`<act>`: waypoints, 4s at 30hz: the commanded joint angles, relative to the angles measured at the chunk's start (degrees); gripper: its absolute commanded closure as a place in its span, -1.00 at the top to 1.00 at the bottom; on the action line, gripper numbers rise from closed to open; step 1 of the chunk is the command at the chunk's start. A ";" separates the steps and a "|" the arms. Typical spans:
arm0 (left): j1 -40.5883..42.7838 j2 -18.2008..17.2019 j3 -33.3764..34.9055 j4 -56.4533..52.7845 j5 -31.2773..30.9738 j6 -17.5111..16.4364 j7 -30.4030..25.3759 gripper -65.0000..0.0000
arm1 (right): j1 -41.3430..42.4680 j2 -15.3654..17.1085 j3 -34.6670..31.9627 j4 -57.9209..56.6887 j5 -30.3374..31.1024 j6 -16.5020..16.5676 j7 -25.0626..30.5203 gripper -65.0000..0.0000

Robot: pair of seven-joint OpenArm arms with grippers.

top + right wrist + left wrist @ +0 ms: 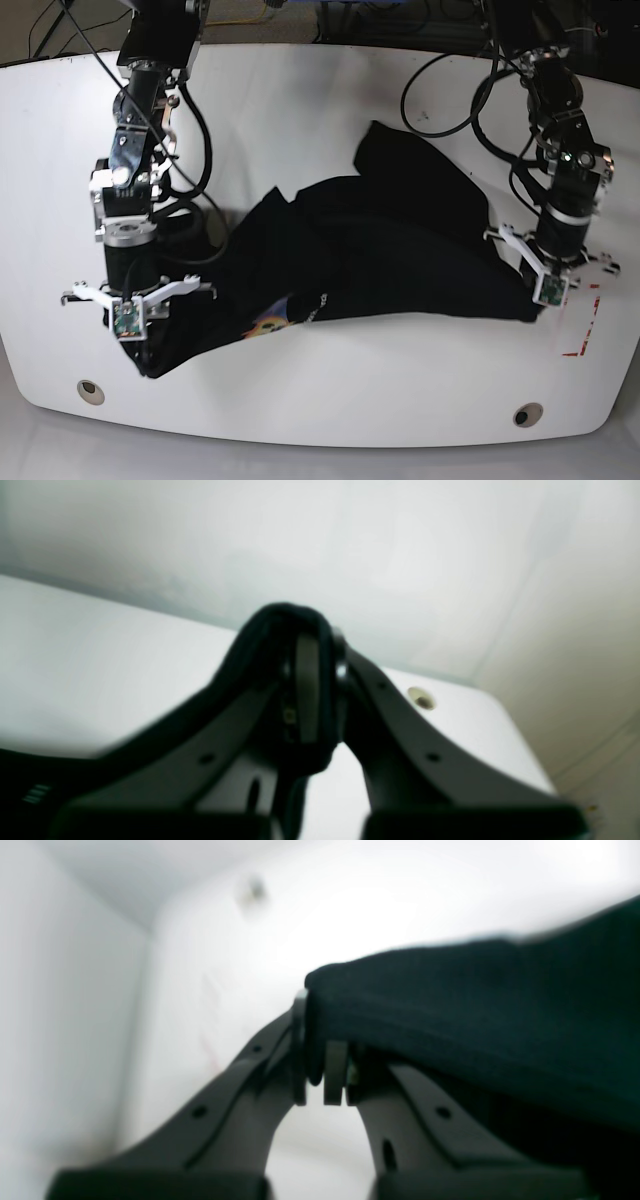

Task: Layout the t-shirt on the table in an organized manner, then fold the t-shirt properly
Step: 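Lift the t-shirt with both grippers and shake it out, then lay the t-shirt flat, dragging it back across the table with both grippers, then open both grippers and release the t-shirt shoulders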

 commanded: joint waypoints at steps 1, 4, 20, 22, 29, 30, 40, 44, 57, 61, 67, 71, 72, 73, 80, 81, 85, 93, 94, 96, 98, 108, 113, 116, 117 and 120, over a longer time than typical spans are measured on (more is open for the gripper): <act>-6.83 -2.35 -0.40 1.19 0.13 0.84 1.32 -1.00 | 5.58 0.71 0.26 0.94 0.12 -0.57 1.10 -1.00; -13.33 -4.46 -0.48 1.19 0.05 0.76 5.54 -1.00 | 11.03 1.33 0.17 0.06 0.04 1.62 -1.19 -1.00; -45.86 -8.68 -0.04 1.01 0.05 -4.69 23.83 -1.00 | 37.58 6.60 0.08 -1.79 0.04 9.01 -14.82 -1.00; -47.97 -8.77 -0.04 1.01 0.05 -4.96 25.67 -1.00 | 39.34 7.04 0.08 -1.35 0.04 9.10 -16.75 -1.00; -48.24 -9.30 -0.13 1.19 -0.04 -8.74 30.25 -1.00 | 39.42 8.45 0.08 -0.38 0.04 9.18 -20.09 -1.00; -47.53 -9.30 -0.13 1.19 -0.04 -9.27 30.42 -1.00 | 38.63 8.54 0.08 -0.03 0.04 9.18 -20.09 -1.00; -30.92 -9.30 -0.40 1.54 -0.13 -11.86 30.51 -1.00 | 18.24 6.87 3.07 1.64 2.50 9.27 -19.39 -1.00; -22.13 -9.30 -0.57 1.45 -0.13 -11.86 29.63 -1.00 | 8.22 5.90 6.68 1.55 7.95 9.27 -17.81 -1.00; 6.62 -9.12 -5.85 1.63 -0.13 -11.86 17.41 -1.00 | -15.17 3.70 10.72 1.64 16.21 9.18 -17.63 -1.00; 11.90 -9.39 -7.87 1.45 -0.13 -11.86 15.65 -1.00 | -20.79 2.91 11.34 1.55 19.29 9.18 -17.63 -1.00; 19.55 -9.65 -9.01 1.45 0.05 -11.86 13.54 -1.00 | -27.65 2.82 11.16 1.46 21.14 9.18 -17.72 -1.00; 23.94 -10.27 -9.27 1.36 0.05 -11.86 13.54 -1.00 | -31.17 2.82 11.34 1.29 20.87 9.18 -17.72 -1.00; 25.00 -10.27 -9.27 1.28 0.05 -11.86 13.54 -1.00 | -32.05 2.82 11.34 1.20 20.87 9.18 -17.72 -1.00; 25.61 -10.27 -9.27 1.28 0.05 -11.86 13.54 -1.00 | -32.66 2.82 11.34 1.20 20.87 9.18 -17.72 -1.00; 28.25 -10.09 -9.45 1.10 0.13 -11.86 13.54 -1.00 | -36.97 2.65 11.25 1.11 21.14 9.18 -17.72 -1.00; 28.60 -10.09 -9.45 1.10 0.13 -11.86 13.54 -1.00 | -37.23 2.65 11.16 1.11 21.14 9.18 -17.72 -1.00; 29.92 -10.09 -9.45 1.10 0.13 -11.86 13.54 -1.00 | -37.50 2.65 11.16 1.11 21.14 9.18 -17.72 -1.00; 29.92 -10.27 -9.45 1.10 0.13 -11.86 13.54 -1.00 | -39.08 2.74 11.51 1.11 21.05 9.18 -17.72 -1.00; 29.83 -10.27 -9.45 1.10 0.13 -11.86 13.54 -1.00 | -39.61 2.74 11.51 1.11 21.05 9.18 -17.72 -1.00; 29.66 -10.27 -9.36 1.10 0.13 -11.86 13.54 -1.00 | -40.40 2.74 11.25 1.11 21.05 9.18 -17.72 -1.00; 29.04 -10.27 -9.27 1.10 0.13 -11.86 13.54 -1.00 | -40.93 2.65 11.16 1.11 21.14 9.18 -17.72 -1.00; 27.46 -10.27 -9.27 1.10 0.13 -11.86 13.54 -1.00 | -43.65 1.68 10.72 1.11 20.70 9.18 -17.72 -1.00; 27.46 -10.27 -9.45 1.01 0.13 -11.86 13.54 -1.00 | -44.62 1.68 10.54 1.02 20.70 9.10 -17.89 -1.00; 27.46 -10.27 -9.45 1.01 0.13 -11.86 13.54 -1.00 | -45.23 1.59 10.54 1.02 20.61 8.92 -19.12 -0.99; 27.46 -10.18 -9.45 1.01 0.13 -11.86 13.54 -1.00 | -45.23 1.59 10.54 1.02 20.61 8.83 -19.56 -0.97; 27.46 -10.18 -9.45 1.01 0.22 -11.86 13.54 -1.00 | -45.23 1.59 10.54 1.02 20.61 8.83 -21.59 -0.75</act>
